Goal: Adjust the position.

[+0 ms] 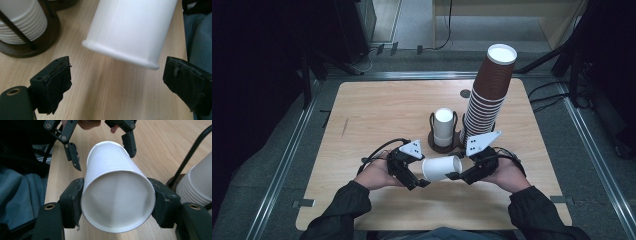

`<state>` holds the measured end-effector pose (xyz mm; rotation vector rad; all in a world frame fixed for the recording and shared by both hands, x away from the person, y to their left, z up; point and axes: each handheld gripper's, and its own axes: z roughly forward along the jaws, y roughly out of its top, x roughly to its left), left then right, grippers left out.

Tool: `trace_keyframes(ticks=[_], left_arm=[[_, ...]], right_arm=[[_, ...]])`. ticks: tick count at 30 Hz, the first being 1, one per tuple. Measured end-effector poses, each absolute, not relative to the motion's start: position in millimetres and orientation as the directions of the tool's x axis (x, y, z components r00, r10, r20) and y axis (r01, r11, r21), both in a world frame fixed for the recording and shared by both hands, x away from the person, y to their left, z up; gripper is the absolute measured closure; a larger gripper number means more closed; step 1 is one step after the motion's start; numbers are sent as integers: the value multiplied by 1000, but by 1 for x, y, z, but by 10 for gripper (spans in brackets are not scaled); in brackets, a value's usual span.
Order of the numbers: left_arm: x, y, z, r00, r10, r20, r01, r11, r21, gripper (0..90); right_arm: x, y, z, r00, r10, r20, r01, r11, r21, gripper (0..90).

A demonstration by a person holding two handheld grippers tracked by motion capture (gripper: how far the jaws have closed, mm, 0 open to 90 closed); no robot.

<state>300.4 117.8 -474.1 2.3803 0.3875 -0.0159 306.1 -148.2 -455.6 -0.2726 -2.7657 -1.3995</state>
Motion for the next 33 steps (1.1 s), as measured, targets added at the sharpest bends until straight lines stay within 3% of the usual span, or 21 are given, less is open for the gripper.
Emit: trace_keyframes(ticks=[21, 25, 33], left_arm=[[297, 121, -463, 942, 229, -244, 327, -467, 822, 93], [298, 123, -461, 945, 226, -236, 315, -437, 843, 193], [301, 124, -460, 945, 186, -268, 325, -469, 821, 282]], right_arm=[[307, -147, -452, -965, 105, 240, 261, 313, 913, 354], [307, -144, -454, -960, 92, 265, 281, 299, 912, 354], [308, -145, -454, -957, 88, 276, 290, 304, 908, 352]])
